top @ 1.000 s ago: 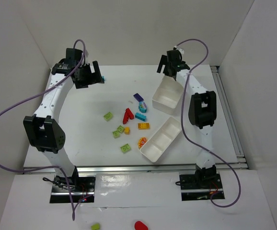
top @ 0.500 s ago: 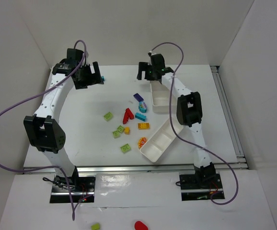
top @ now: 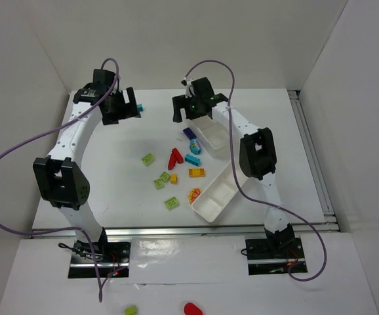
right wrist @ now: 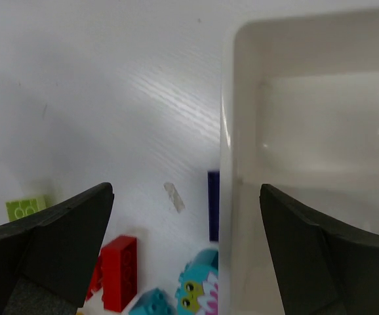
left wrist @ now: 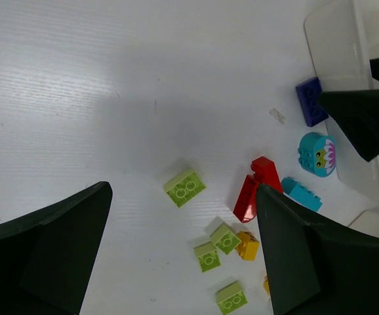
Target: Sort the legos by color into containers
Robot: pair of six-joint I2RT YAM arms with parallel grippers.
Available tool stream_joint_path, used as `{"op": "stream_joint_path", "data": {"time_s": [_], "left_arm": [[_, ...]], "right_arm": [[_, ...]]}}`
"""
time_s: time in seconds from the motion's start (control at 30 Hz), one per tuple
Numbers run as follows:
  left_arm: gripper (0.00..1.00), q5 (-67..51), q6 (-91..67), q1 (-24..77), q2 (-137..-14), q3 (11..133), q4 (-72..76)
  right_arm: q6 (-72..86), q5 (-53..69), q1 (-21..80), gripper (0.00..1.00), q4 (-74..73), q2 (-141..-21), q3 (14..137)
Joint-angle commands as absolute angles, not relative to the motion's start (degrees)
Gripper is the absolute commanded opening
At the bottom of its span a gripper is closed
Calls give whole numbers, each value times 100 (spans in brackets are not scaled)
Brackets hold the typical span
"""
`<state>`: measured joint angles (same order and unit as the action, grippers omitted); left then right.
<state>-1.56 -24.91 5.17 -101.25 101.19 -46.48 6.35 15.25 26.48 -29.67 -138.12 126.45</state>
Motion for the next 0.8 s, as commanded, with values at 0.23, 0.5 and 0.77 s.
{"op": "stream_joint_path", "data": {"time_s": [0.23, 0.5, 0.77], "left_arm": [[100, -281, -3251, 527, -10887, 10571, -3972], [100, 578, -3305, 527, -13339, 13094, -4676], [100, 1213, -3357, 527, -14158, 13578, -4078]], "right_arm": [[1195, -1263, 3067, 100, -1952, -11120, 10419], [1537, -2775, 3182, 100, -2039, -9337, 8799], [2021, -3489, 3059, 100, -2408, -8332, 7849]]}}
